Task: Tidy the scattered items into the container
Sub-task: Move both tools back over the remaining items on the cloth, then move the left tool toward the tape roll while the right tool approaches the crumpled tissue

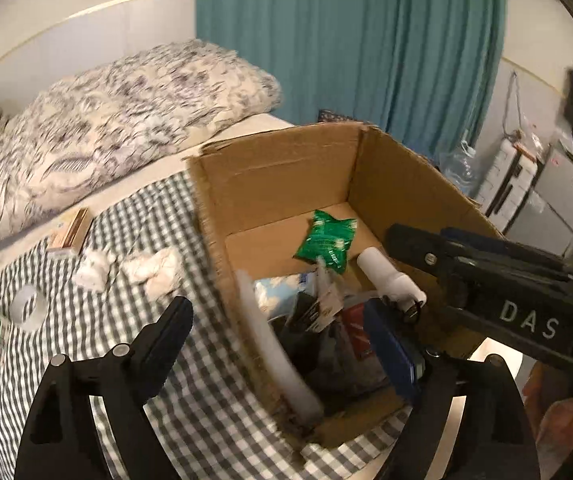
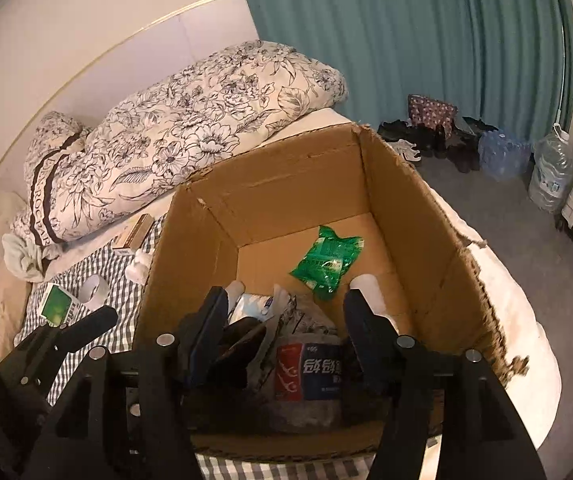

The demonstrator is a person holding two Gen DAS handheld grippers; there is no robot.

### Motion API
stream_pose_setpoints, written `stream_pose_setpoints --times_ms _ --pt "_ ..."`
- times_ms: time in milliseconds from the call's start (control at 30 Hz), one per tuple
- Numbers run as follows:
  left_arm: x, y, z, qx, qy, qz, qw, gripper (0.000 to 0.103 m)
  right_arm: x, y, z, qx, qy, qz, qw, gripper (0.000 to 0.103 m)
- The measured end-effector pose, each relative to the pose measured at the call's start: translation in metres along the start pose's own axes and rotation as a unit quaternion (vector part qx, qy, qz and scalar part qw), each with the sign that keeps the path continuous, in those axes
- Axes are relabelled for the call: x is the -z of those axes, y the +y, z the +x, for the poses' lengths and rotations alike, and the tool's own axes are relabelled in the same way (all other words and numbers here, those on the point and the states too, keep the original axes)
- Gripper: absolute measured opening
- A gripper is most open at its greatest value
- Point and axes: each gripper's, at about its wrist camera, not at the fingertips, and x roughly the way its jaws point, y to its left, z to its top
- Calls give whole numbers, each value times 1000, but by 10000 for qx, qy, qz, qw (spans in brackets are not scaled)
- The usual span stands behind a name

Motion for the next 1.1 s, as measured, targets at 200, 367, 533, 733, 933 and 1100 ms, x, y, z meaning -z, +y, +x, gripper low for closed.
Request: stream_pose_setpoints --times_ms 200,367,533,733,933,1100 --pt "17 46 -14 -532 191 -563 9968 89 12 27 -6 -87 17 -181 9998 60" --pt "38 96 -35 -1059 205 -1025 9889 89 23 61 -12 -247 17 -348 9991 60" --pt "64 142 -64 -1379 180 -1485 9791 92 44 106 -16 -462 53 -658 9967 60" --pt "95 183 -94 -1716 200 -1746 9694 93 71 154 -23 -712 102 -1023 9921 60" --pt "120 209 -125 -1817 111 -2034 9620 93 93 186 -33 -792 146 -1259 9888 60" --pt "138 217 -148 -1812 -57 -2036 9621 95 111 204 -45 -841 130 -1324 9875 60"
